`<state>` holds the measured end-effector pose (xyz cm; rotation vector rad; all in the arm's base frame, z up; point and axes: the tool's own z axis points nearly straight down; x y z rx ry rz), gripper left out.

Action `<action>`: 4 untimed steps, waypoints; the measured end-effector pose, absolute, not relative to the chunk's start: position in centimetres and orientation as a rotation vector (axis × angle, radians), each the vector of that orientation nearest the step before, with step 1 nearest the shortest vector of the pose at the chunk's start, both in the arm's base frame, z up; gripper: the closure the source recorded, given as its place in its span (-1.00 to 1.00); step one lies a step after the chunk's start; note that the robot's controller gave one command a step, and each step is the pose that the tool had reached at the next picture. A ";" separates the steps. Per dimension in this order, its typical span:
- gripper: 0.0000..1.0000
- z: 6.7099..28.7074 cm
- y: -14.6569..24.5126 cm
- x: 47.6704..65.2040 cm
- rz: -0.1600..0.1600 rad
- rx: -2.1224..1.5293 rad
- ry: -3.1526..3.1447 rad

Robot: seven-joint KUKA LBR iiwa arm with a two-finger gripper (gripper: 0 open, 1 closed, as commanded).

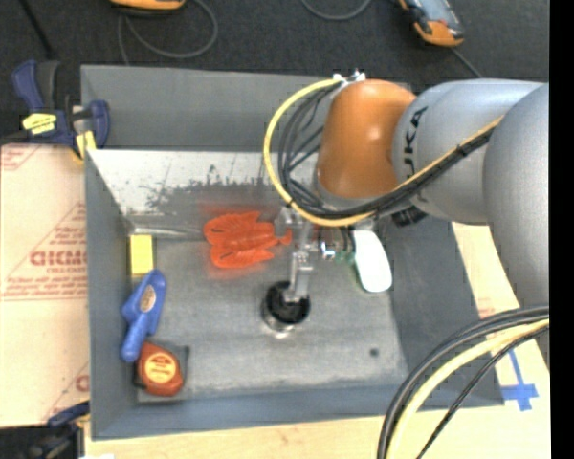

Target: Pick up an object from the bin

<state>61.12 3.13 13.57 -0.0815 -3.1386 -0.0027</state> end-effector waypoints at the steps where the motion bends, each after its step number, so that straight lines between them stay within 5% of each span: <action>1: -1.00 13.1 2.0 59.2 -0.003 -0.173 -3.142; 2: -1.00 7.6 7.9 65.0 0.003 -0.069 -3.149; 3: 1.00 7.7 -0.3 58.0 -0.003 -0.225 -3.147; 4: 1.00 7.7 -0.3 58.0 -0.003 -0.225 -3.147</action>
Offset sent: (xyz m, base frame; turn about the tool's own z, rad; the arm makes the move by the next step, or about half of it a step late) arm 0.0369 0.0499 -0.0657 -0.0062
